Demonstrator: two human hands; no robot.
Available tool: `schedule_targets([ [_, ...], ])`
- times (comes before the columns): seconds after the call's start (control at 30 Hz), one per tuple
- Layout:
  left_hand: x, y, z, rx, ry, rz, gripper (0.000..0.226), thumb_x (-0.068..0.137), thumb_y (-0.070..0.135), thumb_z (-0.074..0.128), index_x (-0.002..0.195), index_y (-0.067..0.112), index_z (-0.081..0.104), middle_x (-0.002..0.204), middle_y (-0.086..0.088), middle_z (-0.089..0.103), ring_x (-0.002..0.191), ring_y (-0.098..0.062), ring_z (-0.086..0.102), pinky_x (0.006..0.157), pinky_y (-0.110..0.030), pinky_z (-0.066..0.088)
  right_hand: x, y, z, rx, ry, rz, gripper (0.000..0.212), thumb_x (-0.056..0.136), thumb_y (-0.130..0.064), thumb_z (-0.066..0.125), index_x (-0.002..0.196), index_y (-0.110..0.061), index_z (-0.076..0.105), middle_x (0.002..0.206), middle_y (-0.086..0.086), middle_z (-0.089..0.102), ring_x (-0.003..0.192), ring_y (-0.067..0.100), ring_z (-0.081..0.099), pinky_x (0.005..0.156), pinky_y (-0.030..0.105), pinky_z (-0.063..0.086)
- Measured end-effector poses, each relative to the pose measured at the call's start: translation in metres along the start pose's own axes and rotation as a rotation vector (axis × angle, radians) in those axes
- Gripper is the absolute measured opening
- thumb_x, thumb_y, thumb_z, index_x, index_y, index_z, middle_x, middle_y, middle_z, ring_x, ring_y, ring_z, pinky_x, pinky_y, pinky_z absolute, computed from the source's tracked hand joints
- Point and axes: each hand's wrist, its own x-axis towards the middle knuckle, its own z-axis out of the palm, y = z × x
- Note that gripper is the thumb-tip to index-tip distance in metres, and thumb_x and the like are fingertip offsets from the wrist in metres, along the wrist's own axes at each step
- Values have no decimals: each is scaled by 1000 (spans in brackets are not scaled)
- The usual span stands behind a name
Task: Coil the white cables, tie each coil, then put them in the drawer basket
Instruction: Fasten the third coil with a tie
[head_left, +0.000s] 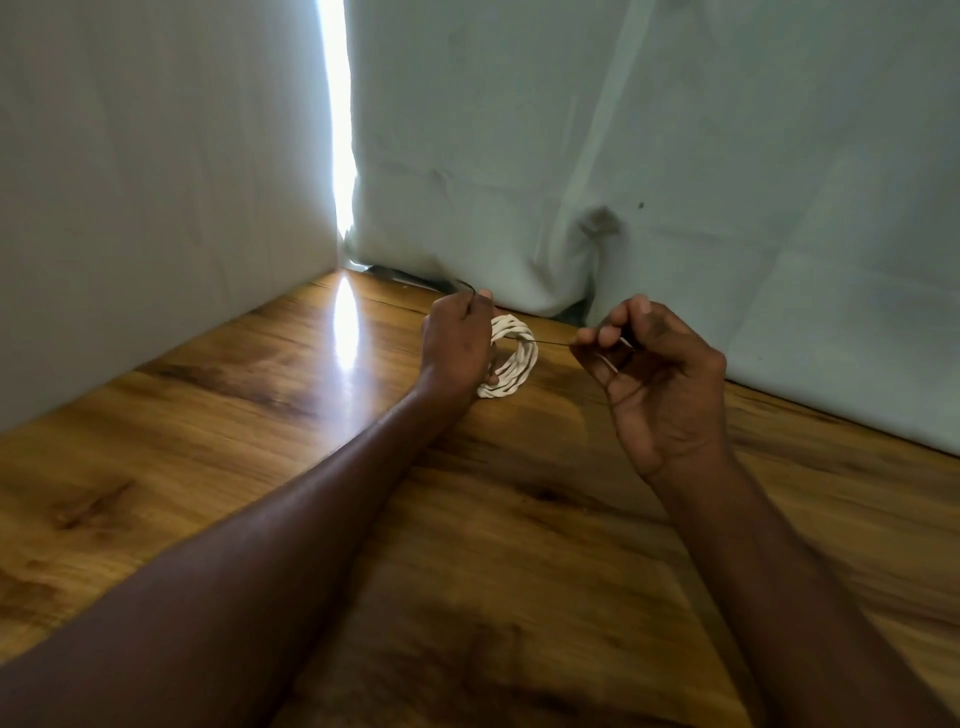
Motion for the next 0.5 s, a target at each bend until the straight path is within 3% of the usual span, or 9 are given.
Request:
schedule_targets([
  [0.27, -2, -5, 3, -54, -109, 16, 43, 109, 21, 46, 73, 4, 59, 52, -7, 52, 36, -11, 48, 39, -25, 38, -1, -19, -14, -57, -221, 169, 17, 80, -25, 66, 69, -13, 71, 61, 1, 54, 61, 18, 59, 75, 35, 57],
  [0.5, -1, -5, 5, -132, -175, -22, 41, 110, 26, 46, 83, 3, 66, 47, -2, 57, 33, -10, 48, 42, -26, 40, 2, -10, -6, -92, -81, 177, 22, 91, -26, 62, 81, -12, 76, 64, 1, 56, 60, 13, 58, 67, 31, 58],
])
